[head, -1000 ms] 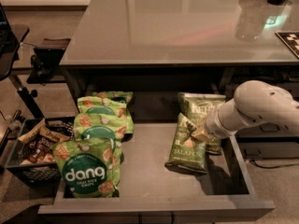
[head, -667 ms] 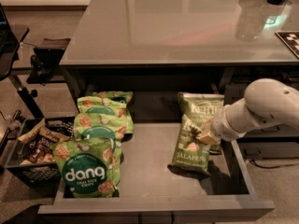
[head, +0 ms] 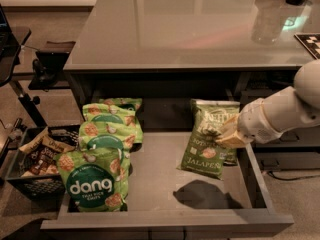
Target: Pick green jalapeno chip bag from top drawer and place on counter
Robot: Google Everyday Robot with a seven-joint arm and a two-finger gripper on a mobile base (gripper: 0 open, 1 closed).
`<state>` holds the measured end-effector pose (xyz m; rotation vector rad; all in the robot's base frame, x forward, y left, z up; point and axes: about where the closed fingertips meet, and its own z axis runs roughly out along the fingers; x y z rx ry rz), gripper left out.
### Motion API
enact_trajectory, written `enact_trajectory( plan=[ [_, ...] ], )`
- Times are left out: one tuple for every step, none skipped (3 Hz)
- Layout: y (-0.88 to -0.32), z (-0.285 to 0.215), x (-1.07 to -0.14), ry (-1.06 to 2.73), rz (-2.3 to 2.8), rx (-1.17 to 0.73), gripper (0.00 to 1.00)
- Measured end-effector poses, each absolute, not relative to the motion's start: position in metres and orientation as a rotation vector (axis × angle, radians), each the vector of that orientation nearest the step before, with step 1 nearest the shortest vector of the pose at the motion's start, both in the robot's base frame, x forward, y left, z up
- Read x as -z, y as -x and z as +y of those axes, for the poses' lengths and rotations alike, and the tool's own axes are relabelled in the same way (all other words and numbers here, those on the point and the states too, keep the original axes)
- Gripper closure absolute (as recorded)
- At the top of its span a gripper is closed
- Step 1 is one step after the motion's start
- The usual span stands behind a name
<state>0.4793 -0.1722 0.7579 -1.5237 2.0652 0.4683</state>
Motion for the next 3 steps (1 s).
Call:
enact_trajectory(
  plan=[
    [-0.480, -0.161, -0.792, 1.526, 1.967, -0.609, 1.00],
    [-0.489, -0.155, -0.826, 1.520, 1.899, -0.690, 1.00],
    [-0.499, -0.155, -0.854, 1.492, 1.878, -0.691, 1.00]
  ],
)
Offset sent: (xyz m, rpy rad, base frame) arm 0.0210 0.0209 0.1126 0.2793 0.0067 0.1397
